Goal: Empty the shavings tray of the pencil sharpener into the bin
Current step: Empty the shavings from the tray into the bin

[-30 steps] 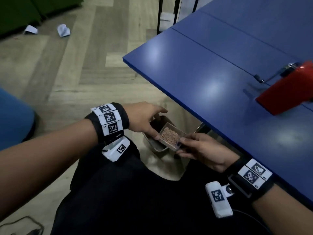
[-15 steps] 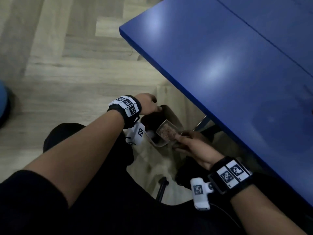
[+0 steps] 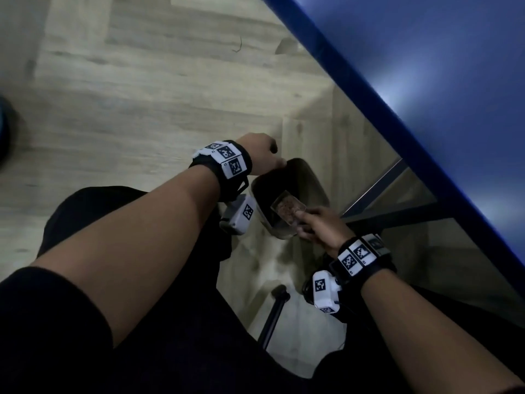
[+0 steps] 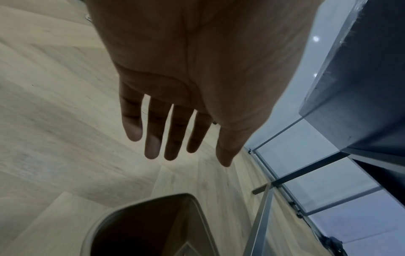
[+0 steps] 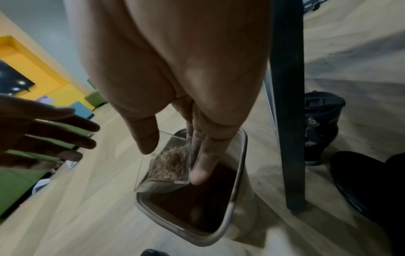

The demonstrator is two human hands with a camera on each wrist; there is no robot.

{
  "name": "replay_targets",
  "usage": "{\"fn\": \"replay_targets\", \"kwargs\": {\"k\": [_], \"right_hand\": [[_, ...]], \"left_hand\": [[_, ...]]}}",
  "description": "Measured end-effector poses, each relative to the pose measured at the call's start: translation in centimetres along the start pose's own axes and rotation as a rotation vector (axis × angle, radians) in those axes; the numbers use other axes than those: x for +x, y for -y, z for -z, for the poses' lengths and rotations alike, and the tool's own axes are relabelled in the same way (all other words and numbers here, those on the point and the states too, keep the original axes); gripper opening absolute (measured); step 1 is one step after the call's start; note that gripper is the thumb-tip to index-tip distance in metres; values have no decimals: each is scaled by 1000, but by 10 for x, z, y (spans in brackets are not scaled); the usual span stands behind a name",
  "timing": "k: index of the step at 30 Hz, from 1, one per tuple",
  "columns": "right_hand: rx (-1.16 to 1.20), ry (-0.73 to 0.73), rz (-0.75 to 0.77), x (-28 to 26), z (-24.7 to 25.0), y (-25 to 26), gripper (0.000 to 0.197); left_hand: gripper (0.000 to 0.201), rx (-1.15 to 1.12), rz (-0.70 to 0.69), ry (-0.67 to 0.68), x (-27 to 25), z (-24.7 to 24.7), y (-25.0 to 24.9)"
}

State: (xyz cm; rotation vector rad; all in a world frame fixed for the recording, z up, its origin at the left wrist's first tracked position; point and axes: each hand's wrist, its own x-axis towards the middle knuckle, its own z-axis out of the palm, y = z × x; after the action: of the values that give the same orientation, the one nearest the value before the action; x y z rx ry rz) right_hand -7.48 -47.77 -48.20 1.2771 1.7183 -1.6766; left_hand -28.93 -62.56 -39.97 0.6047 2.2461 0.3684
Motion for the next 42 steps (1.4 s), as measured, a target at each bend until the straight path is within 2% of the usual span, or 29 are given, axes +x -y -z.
{"fn": "replay_targets", "kwargs": {"k": [2, 6, 12, 25, 42], "right_hand": [[-54, -42, 1, 11, -3, 1, 31], [-160, -149, 13, 35, -3, -3, 41], [-486, -259, 94, 49, -5, 0, 47], [-642, -301, 138, 62, -9, -5, 62], [-659, -282, 187, 63, -10, -13, 56]], "left_hand": [[66, 22, -3, 0, 3, -2, 4], [62, 80, 9, 32, 9, -12, 12], [56, 129, 40, 84, 15, -23, 25], [56, 126, 41, 69, 16, -22, 19], [56, 127, 31, 64, 14, -19, 14]]}}
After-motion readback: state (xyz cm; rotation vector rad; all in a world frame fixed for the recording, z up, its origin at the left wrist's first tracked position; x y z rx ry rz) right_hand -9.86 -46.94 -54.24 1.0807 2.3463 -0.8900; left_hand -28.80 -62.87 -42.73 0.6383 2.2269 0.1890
